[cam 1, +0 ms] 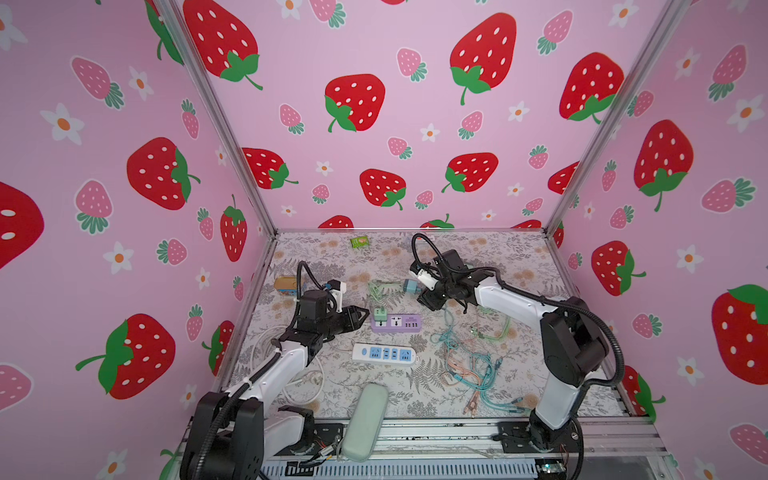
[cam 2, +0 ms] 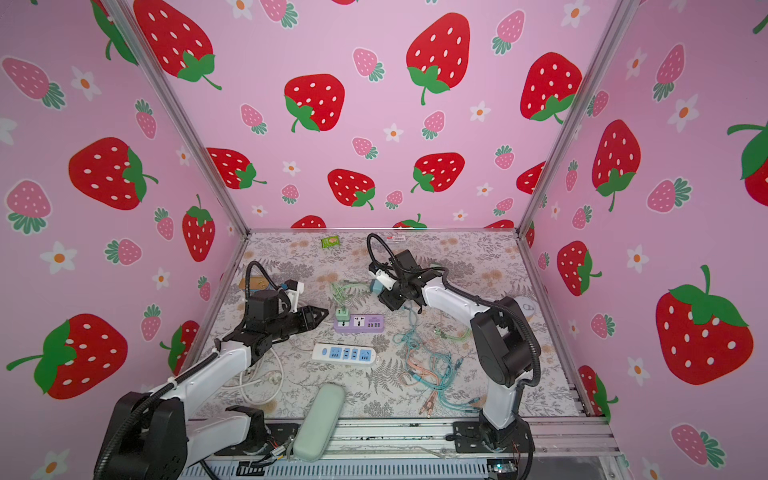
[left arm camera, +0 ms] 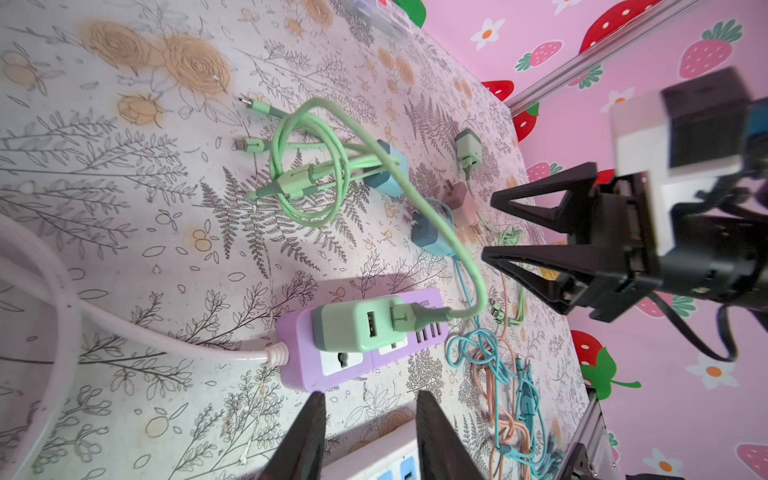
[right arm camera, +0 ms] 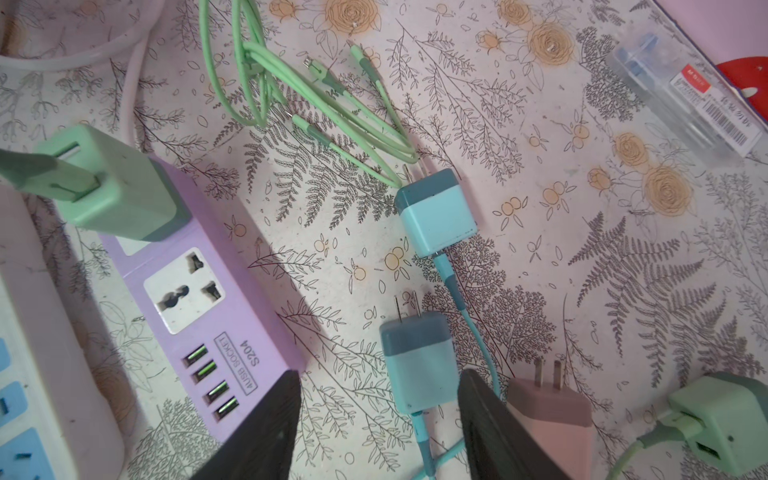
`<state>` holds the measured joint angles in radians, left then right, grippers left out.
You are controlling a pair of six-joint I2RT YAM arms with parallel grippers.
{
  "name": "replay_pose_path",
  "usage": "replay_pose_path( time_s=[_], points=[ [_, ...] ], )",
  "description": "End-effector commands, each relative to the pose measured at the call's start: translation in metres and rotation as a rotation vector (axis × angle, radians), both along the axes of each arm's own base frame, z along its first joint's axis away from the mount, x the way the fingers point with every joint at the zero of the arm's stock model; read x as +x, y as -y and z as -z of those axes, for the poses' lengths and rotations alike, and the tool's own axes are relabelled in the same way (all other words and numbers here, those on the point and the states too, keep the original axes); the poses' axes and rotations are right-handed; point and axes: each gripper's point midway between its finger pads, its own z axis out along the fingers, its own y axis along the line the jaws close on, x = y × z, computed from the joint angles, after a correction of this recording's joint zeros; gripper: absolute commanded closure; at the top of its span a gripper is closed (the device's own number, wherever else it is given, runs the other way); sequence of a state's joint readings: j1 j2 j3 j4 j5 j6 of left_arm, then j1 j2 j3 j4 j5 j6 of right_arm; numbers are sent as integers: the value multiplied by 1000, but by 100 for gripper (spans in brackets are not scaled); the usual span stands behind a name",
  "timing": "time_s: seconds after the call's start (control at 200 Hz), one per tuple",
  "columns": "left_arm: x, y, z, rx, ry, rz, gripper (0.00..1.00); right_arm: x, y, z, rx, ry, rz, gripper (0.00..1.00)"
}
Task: Insert the plug
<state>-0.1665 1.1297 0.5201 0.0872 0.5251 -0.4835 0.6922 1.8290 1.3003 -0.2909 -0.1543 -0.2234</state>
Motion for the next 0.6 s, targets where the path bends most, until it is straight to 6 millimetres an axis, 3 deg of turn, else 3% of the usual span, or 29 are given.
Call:
replay_pose_path(
  time_s=[0.0, 0.23, 0.595],
  points=[
    [-8, -4, -10, 10, 7, -29, 54, 2, 4, 20, -29, -32, 17, 37],
    [-16, -9, -50, 23, 73, -43, 45, 7, 8, 38, -51, -62, 32, 37],
    [-27, -5, -80, 6, 105, -12, 34, 19, 19, 59, -95, -77, 68, 38]
  ],
)
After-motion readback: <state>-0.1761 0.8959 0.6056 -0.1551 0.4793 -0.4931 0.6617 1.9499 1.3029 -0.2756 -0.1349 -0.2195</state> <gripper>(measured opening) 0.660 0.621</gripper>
